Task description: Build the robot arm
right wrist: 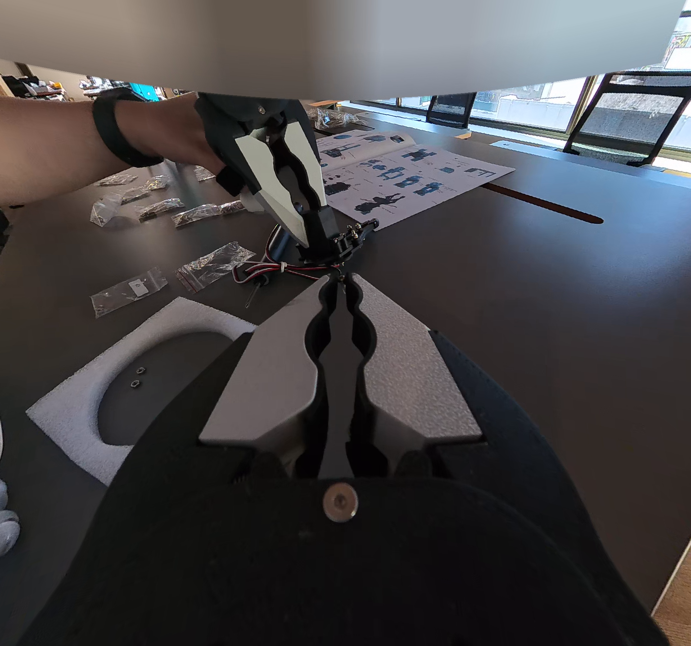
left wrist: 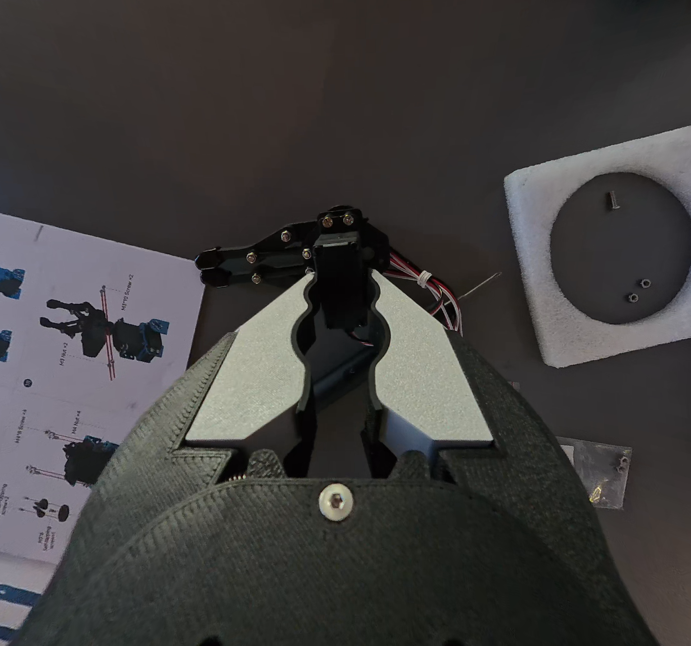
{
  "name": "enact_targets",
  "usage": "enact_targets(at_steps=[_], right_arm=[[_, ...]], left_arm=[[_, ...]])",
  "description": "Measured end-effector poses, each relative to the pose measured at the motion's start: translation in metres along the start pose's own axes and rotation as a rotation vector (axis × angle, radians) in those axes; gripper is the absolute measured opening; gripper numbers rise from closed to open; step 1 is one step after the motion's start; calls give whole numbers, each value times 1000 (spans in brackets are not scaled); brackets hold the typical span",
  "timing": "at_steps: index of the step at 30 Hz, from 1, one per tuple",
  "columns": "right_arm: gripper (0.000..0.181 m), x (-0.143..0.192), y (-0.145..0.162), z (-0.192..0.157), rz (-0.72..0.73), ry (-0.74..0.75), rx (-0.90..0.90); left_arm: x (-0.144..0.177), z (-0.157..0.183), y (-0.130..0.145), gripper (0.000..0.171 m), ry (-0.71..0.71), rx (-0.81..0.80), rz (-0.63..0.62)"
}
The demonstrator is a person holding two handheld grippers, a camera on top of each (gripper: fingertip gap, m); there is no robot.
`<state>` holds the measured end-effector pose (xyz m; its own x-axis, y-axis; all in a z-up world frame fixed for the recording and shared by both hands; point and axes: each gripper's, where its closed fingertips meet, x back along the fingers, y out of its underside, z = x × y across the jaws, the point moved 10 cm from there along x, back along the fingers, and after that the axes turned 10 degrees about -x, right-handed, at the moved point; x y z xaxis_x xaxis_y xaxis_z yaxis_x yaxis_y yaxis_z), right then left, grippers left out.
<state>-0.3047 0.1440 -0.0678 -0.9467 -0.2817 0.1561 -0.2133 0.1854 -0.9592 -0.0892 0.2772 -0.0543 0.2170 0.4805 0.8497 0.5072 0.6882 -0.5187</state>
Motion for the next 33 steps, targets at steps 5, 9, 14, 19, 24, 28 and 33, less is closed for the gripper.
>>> enact_targets(at_steps=[5, 9, 14, 19, 24, 28, 33], right_arm=[[3, 0, 0, 1, 0, -4, -5], [3, 1, 0, 1, -2, -6, -4], [3, 1, 0, 1, -5, -7, 2], [3, 0, 0, 0, -9, -4, 8], [3, 0, 1, 0, -14, -1, 14], [3, -1, 1, -1, -20, 2, 30], [3, -3, 2, -4, -33, 12, 65]], left_arm=[[0, 0, 1, 22, 1, 0, -6], [1, 0, 1, 22, -12, -11, -11], [3, 6, 0, 22, -94, -70, -35], [17, 14, 2, 22, -193, -82, 12], [57, 17, 5, 21, -360, -55, 115], [101, 27, 6, 21, -527, -74, 157], [157, 55, 12, 21, -722, -117, 124]])
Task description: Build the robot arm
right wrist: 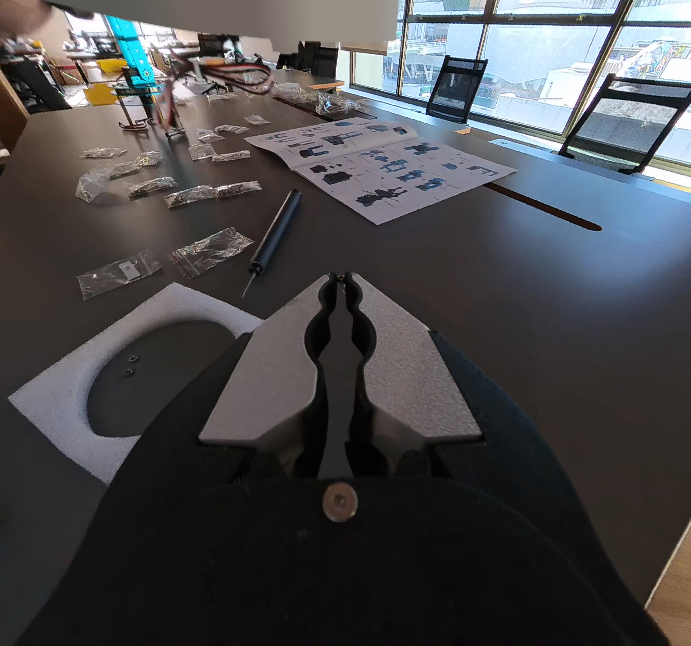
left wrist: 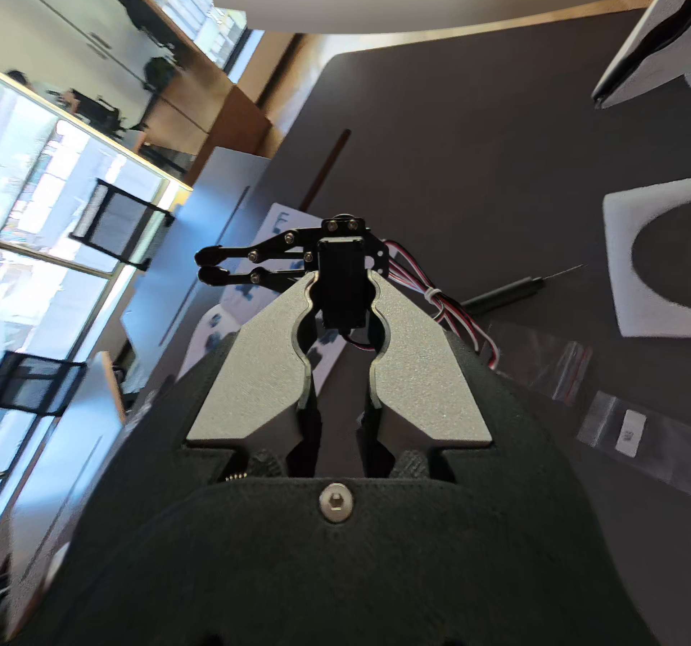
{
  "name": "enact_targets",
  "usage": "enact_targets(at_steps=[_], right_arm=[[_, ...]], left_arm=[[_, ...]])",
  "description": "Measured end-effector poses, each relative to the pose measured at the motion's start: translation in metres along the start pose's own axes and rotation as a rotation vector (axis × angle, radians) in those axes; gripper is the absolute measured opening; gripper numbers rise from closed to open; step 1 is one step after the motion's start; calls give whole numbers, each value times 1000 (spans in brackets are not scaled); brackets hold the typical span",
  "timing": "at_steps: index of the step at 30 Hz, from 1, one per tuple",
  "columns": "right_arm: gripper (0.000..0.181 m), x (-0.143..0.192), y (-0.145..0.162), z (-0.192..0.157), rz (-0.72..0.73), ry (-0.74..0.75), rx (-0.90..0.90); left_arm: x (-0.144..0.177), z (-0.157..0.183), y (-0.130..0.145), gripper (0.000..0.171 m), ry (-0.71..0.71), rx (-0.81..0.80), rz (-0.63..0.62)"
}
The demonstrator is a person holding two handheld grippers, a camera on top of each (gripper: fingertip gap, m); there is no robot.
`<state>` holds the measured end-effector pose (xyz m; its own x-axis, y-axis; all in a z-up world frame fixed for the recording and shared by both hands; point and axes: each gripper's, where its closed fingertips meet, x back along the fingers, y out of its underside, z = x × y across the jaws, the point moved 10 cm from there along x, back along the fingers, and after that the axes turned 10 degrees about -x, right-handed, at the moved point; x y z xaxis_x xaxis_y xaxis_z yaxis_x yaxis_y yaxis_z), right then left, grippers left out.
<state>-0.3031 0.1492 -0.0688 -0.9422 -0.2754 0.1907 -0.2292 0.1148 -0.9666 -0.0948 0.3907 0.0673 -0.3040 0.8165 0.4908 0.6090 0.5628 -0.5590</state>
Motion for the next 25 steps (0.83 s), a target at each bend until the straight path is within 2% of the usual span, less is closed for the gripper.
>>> enact_targets(at_steps=[6, 11, 17, 22, 25], right_arm=[[3, -2, 1, -4, -12, 11, 36], [3, 0, 0, -3, 6, 22, 26], [3, 2, 0, -4, 12, 33, 36], [3, 1, 0, -4, 9, 34, 33], [3, 1, 0, -3, 9, 33, 30]], left_arm=[[67, -15, 3, 21, -150, -87, -71], [96, -23, 0, 21, -181, -167, -148], [103, -36, -8, 21, -311, -377, -263], [91, -36, -7, 21, -332, -423, -243], [88, -33, -5, 21, -390, -456, -232]])
